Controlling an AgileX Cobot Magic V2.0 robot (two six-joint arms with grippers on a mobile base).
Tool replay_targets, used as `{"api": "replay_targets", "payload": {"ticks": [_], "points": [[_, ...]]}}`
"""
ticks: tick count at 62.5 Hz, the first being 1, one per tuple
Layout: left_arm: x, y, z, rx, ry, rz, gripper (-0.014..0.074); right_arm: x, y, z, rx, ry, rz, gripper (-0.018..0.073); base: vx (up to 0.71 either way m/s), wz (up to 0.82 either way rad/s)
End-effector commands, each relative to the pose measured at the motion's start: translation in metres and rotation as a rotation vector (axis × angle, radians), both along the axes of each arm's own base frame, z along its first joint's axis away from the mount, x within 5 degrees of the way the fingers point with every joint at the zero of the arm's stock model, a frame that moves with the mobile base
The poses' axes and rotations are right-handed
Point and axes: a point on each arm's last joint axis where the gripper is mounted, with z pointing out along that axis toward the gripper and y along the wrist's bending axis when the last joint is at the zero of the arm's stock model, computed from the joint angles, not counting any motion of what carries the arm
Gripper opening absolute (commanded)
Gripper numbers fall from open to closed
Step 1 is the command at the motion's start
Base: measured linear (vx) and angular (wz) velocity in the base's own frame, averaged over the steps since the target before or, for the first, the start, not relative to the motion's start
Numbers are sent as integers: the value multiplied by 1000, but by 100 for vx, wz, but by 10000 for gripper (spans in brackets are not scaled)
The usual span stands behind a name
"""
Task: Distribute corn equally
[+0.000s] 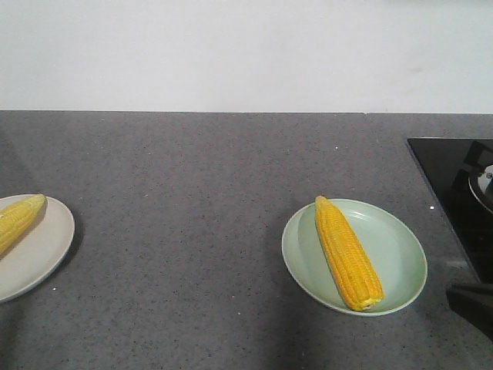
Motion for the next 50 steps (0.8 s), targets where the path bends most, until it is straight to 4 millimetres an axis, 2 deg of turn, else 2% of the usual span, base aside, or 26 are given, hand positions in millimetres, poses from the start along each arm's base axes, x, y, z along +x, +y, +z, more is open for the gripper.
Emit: {"api": "replay_targets", "payload": {"ticks": [1, 18, 50], "points": [[-2, 2, 5, -24, -76, 13, -7, 4, 0, 12, 26, -65, -16, -4, 0, 0], [-1, 0, 0, -41, -17, -3, -7, 4, 0, 12, 26, -65, -16, -4, 0, 0], [-1, 0, 0, -41, -16, -3, -7, 4, 0, 12, 26, -65, -16, -4, 0, 0]]}}
